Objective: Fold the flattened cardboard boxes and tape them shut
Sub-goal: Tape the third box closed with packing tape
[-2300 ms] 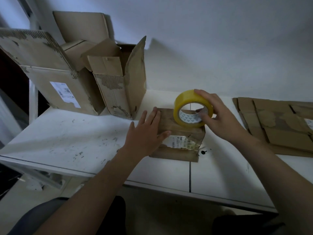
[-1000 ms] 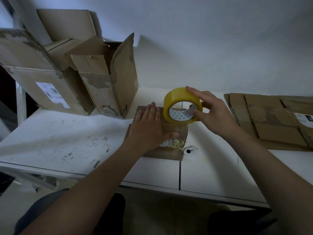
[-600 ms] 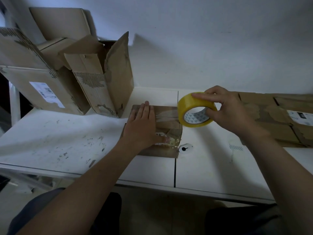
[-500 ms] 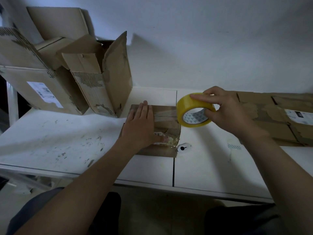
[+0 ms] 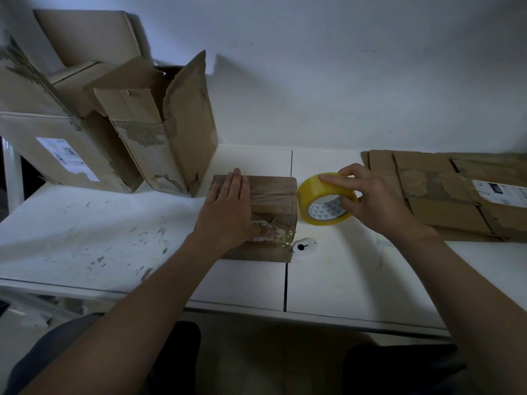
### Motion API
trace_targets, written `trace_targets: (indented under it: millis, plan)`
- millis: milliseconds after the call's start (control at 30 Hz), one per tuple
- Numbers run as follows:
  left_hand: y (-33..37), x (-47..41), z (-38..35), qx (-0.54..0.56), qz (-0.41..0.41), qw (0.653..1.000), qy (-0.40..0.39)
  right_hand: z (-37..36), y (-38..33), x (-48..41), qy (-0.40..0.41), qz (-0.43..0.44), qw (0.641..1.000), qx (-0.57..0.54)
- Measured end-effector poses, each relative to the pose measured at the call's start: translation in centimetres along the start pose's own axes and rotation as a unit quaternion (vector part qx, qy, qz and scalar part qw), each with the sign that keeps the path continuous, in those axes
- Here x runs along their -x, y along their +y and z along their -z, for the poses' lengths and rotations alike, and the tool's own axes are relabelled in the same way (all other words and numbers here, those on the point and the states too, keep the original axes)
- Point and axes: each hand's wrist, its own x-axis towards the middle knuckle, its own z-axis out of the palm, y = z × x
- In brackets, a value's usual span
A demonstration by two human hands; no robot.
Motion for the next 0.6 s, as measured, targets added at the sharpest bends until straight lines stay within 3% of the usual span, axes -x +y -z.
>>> trace_targets:
  millis: [300, 467, 600]
  plan:
    - [2.0, -0.2, 0.4, 0.034, 0.017, 0.999, -0.004, -1.0, -0.2, 0.3, -0.005, -0.01, 1.0, 0.023]
    - [5.5, -1.5, 0.4, 0.033, -0.042, 0.998, 0.029, -0.9, -0.1, 0.5, -0.013, -0.019, 1.0, 0.012]
    - [4.3, -2.4, 0.2, -0.002, -0.074, 0.996, 0.049, -0.4, -0.8, 0.4, -0.042, -0.044, 0.998, -0.026]
